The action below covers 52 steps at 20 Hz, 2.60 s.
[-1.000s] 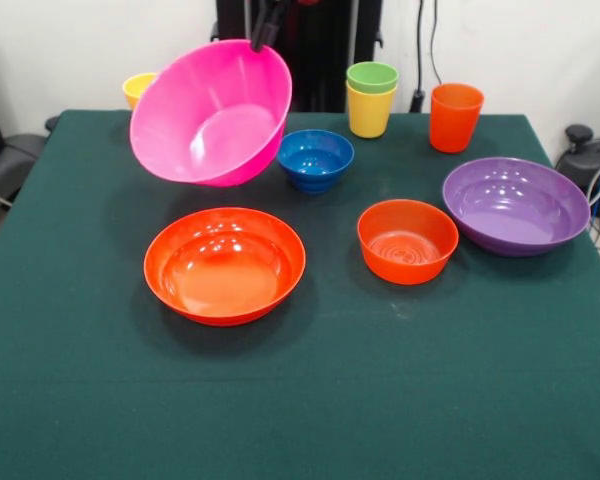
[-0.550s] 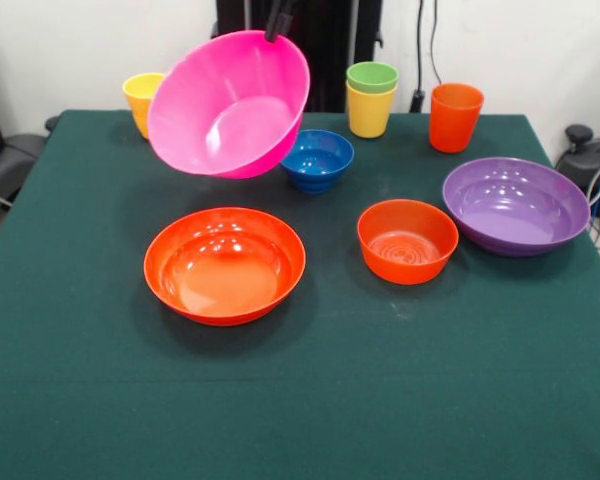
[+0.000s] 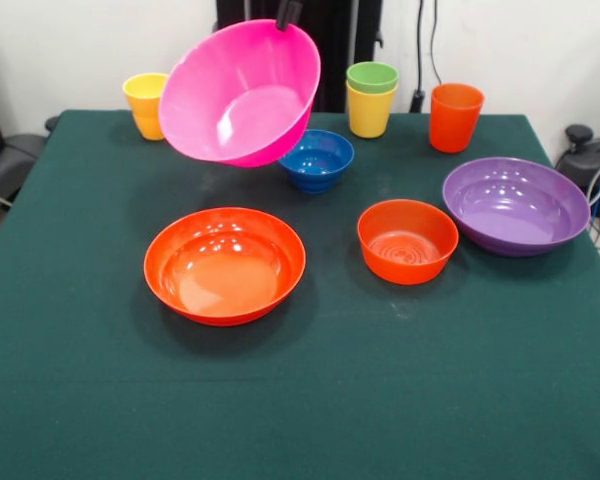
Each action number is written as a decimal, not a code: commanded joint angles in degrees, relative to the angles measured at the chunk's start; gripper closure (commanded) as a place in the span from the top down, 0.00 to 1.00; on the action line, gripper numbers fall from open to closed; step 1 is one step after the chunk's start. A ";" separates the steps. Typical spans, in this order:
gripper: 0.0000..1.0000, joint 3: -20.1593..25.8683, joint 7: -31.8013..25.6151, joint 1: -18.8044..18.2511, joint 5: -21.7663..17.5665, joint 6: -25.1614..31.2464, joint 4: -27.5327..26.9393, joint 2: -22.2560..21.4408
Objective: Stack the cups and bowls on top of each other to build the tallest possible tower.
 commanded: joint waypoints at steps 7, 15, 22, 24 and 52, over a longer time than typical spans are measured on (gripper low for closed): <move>0.00 9.55 -6.13 0.48 1.64 0.69 3.04 -2.03; 0.00 11.54 -6.31 0.75 3.52 2.14 3.99 -3.19; 0.00 13.47 -8.29 -0.11 5.26 4.63 4.61 -4.47; 0.00 14.08 -8.49 -0.38 5.67 4.74 4.72 -4.76; 0.00 16.78 -8.93 -1.85 5.69 7.37 5.01 -4.55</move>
